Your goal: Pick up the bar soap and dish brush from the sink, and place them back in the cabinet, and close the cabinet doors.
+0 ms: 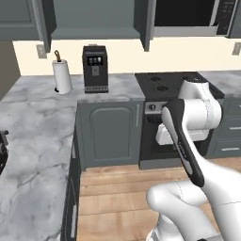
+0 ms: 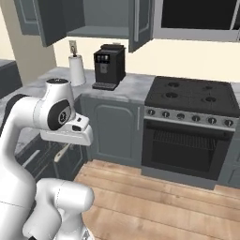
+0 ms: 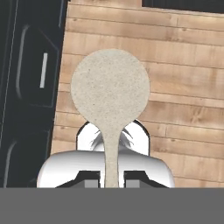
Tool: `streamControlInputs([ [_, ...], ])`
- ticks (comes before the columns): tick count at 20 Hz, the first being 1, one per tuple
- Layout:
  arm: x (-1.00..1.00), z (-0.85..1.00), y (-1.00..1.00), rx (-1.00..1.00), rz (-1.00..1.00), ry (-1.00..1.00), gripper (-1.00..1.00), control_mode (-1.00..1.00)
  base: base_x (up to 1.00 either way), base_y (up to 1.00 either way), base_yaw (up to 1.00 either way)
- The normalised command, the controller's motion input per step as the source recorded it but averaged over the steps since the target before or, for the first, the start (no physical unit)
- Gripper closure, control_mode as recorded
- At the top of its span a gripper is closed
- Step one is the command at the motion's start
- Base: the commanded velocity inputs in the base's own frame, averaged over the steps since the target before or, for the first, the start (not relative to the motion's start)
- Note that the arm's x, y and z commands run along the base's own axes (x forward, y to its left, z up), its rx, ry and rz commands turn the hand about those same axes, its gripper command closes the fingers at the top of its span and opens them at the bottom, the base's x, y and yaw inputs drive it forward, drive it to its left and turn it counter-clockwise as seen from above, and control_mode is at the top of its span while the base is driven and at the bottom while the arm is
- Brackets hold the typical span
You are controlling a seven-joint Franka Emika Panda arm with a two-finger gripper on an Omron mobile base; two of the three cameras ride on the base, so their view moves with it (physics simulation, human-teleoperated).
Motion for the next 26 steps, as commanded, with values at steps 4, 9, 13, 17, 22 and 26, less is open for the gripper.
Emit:
streamControlInputs([
  [4, 0.0, 0.0, 0.0, 0.0, 0.0, 0.0, 1.0, 1.0, 0.6, 0.3, -0.13],
  [9, 0.0, 0.0, 0.0, 0.0, 0.0, 0.0, 1.0, 1.0, 0.6, 0.32, -0.1],
  [13, 0.0, 0.0, 0.0, 0.0, 0.0, 0.0, 1.0, 1.0, 0.56, 0.29, -0.1],
  [17, 0.0, 0.0, 0.0, 0.0, 0.0, 0.0, 1.0, 1.0, 0.55, 0.17, -0.1],
  [22, 0.0, 0.0, 0.0, 0.0, 0.0, 0.0, 1.0, 1.0, 0.48, 0.16, -0.1],
  [26, 0.0, 0.0, 0.0, 0.0, 0.0, 0.0, 1.0, 1.0, 0.37, 0.11, -0.1],
])
